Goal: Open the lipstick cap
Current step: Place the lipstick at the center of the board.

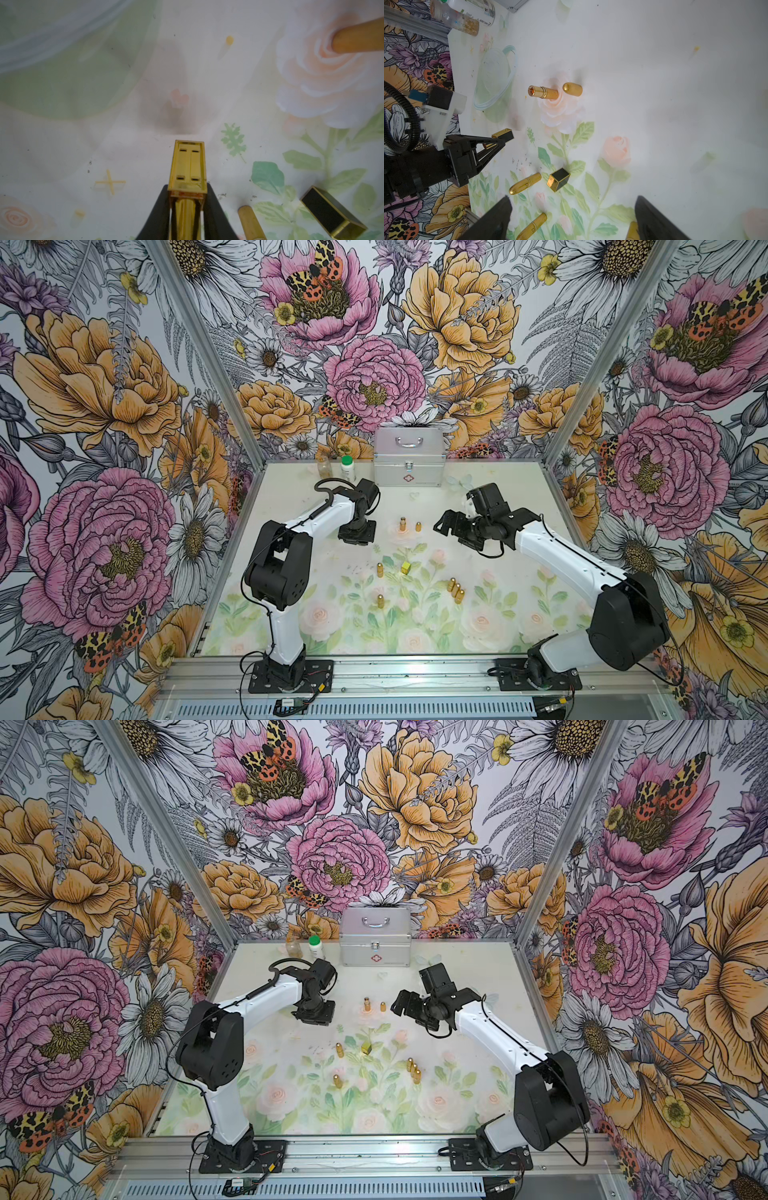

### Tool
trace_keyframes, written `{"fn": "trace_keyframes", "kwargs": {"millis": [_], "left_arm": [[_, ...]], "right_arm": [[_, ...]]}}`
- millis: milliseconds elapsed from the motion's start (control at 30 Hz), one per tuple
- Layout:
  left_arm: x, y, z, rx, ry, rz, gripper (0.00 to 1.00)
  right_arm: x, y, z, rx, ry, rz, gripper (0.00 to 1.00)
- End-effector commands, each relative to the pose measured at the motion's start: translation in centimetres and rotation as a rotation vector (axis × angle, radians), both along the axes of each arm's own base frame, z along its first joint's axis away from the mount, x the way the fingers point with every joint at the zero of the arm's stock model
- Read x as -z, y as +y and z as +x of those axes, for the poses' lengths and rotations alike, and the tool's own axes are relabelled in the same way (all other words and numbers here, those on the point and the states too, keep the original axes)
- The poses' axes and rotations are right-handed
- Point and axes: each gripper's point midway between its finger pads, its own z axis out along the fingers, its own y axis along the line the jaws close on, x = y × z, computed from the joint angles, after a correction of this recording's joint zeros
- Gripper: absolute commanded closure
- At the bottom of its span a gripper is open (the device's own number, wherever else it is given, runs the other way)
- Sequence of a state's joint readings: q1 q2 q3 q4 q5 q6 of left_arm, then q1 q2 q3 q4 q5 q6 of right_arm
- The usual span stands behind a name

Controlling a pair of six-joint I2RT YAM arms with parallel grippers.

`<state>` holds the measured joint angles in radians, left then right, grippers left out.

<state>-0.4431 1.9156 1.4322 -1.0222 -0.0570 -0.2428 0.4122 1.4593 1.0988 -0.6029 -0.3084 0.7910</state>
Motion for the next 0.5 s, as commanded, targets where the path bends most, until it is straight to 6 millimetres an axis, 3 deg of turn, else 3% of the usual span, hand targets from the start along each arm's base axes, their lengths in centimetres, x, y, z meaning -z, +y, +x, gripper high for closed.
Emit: {"fn": "trace_keyframes", "kwargs": {"millis": [0, 200, 467], "left_arm": [[0.0, 0.0, -0.4, 0.054, 0.048, 0.028, 0.92], [0.5, -0.3, -0.1, 0.079, 0.081, 0.053, 0.87], [0.6, -0.8, 0.6, 0.103, 0.085, 0.085, 0.73]], "right_arm": [[-1.2, 0.1, 0.2, -0.012, -0.037, -0.006, 0.06], [-0.8, 0.3, 0.1, -0.022, -0.032, -0.015, 0.06], [-0.7, 0.6, 0.1, -0.029, -0.032, -0.019, 0.06]]}}
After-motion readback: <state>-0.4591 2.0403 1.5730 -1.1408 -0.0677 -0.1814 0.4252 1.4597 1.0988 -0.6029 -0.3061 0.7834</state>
